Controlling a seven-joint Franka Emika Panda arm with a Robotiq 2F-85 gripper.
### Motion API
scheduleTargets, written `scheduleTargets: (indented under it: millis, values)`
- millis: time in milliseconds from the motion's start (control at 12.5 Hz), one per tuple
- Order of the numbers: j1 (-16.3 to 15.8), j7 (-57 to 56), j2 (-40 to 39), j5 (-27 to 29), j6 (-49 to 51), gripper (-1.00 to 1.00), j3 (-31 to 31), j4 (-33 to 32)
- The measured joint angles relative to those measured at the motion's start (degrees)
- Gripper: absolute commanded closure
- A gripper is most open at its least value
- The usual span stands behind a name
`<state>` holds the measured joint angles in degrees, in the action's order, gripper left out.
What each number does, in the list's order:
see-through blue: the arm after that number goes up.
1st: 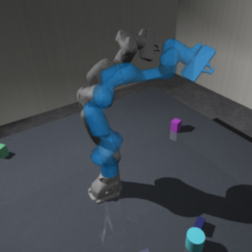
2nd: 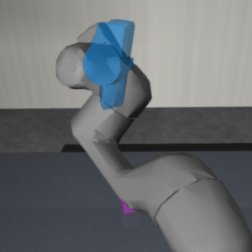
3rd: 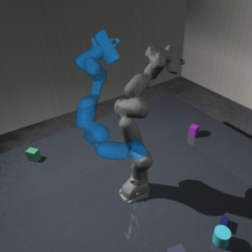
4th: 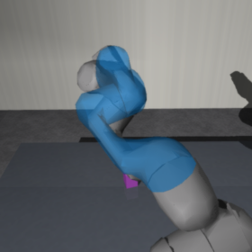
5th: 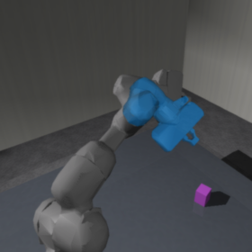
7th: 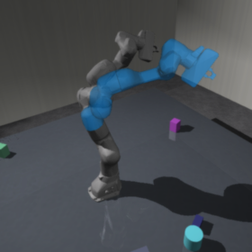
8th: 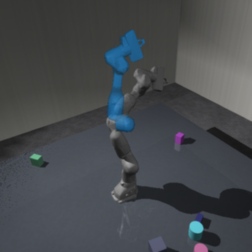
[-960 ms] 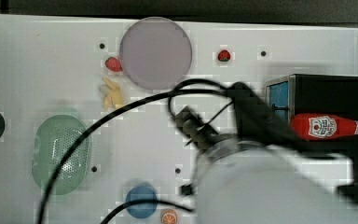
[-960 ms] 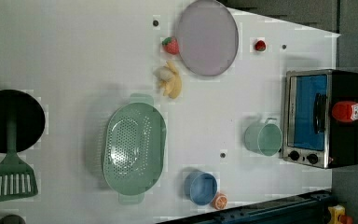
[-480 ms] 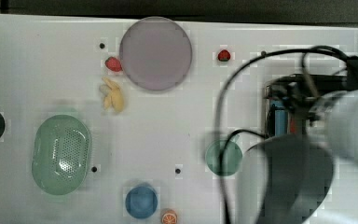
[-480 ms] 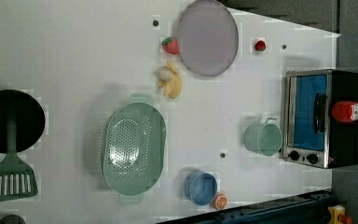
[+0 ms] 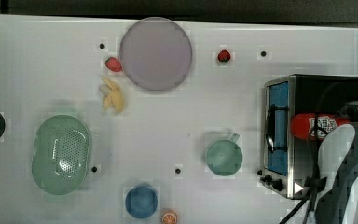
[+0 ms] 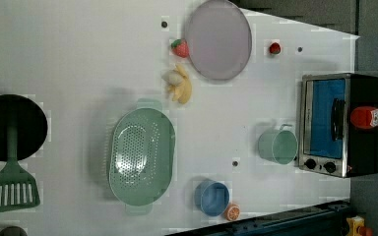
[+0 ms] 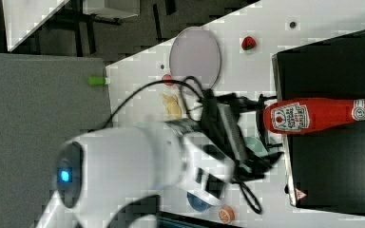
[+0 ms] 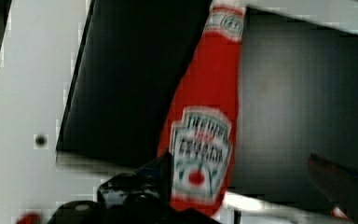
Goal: Pick Ketchup from oven and place it on table.
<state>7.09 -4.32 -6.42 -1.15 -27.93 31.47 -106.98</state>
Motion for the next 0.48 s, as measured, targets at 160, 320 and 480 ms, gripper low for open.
scheduleTargets:
  millis: [160, 320, 480]
  values:
    - [1.27, -0.02, -2.84, 3.00, -4.94, -1.00, 0.50, 0.28]
    - [0.92, -0.12, -7.09, 5.62, -4.69, -1.00, 1.79, 2.69]
    - [1.14, -0.26, -10.70, 9.10, -4.77, -1.00, 1.68, 2.85]
